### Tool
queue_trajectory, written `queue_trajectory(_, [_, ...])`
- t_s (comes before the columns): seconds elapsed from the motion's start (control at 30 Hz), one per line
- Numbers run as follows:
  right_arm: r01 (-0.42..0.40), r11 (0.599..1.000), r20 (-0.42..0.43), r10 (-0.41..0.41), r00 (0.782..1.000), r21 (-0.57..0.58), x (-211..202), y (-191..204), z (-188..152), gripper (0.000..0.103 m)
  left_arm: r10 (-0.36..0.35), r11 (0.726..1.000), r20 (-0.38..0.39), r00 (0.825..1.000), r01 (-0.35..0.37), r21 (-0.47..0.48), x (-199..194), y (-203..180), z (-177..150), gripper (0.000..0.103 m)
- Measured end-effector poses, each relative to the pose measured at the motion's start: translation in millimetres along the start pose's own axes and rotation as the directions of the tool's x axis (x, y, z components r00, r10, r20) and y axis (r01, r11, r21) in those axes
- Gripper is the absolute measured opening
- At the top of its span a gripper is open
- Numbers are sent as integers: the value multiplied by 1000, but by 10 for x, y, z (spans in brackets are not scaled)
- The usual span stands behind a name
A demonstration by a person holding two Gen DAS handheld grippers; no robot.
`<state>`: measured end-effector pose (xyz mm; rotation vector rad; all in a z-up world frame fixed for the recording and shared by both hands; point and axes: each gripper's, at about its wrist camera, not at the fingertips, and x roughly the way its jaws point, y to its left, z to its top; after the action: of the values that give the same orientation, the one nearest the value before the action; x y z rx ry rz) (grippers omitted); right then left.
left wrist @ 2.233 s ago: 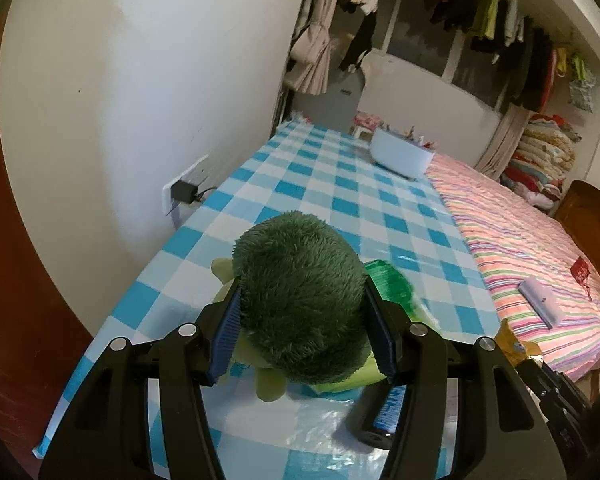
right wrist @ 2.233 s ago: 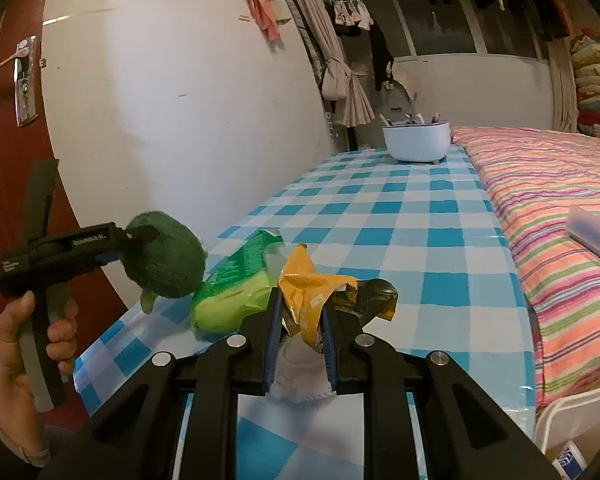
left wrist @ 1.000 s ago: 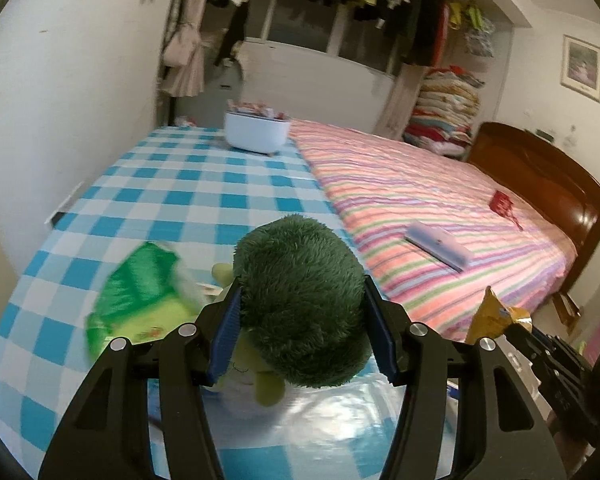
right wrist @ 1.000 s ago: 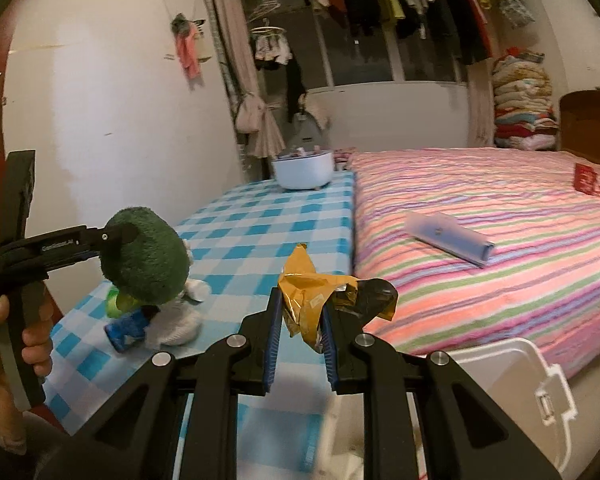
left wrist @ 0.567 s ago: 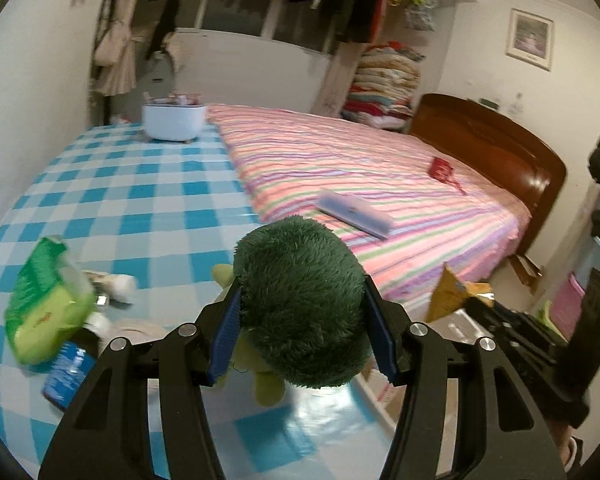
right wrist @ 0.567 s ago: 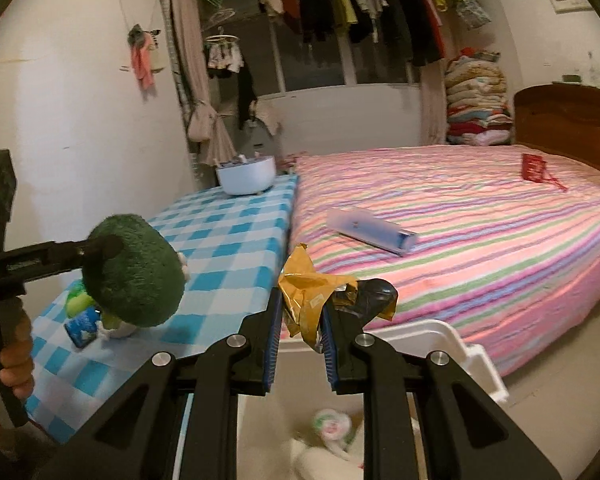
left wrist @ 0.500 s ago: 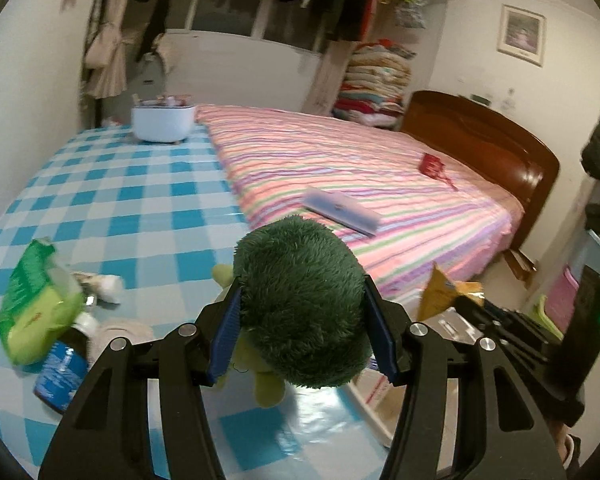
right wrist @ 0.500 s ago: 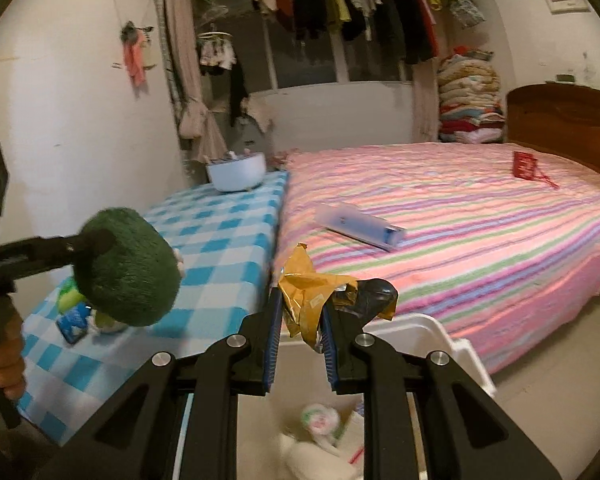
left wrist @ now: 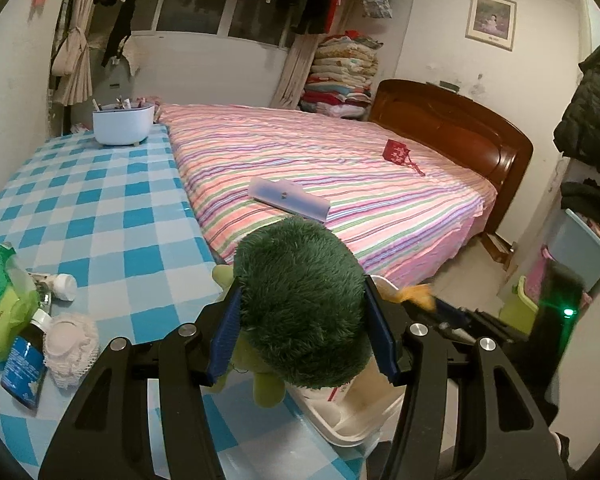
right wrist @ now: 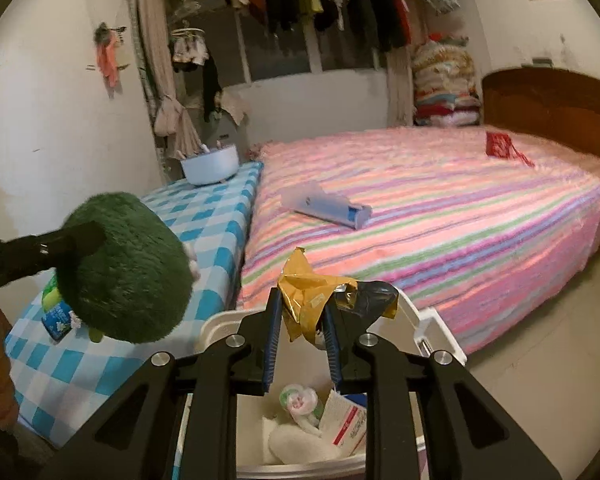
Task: Collect trash
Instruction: 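Open both grippers to drop the plush toy and wrapper into the bin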
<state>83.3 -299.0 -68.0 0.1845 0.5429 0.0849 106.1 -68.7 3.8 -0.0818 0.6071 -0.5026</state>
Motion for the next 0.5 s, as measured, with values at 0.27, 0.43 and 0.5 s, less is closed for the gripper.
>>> queue_trajectory(0.27, [-31,986,9,29,1000,165,-36,-240,-8,71,-3,1000,-11,1000,3,2,74,-20,-11,55])
queue_trajectory(0.43, [-39,958,82,16,997,284,-157,-451,4,71,-26,1000,-34,999,26,16,173,-125,-40,55])
queue_trajectory(0.5, [-37,944,124,-4,992,329,-232,-542,23,71,-41,999,-49,998,42,21,240,-188,-55,55])
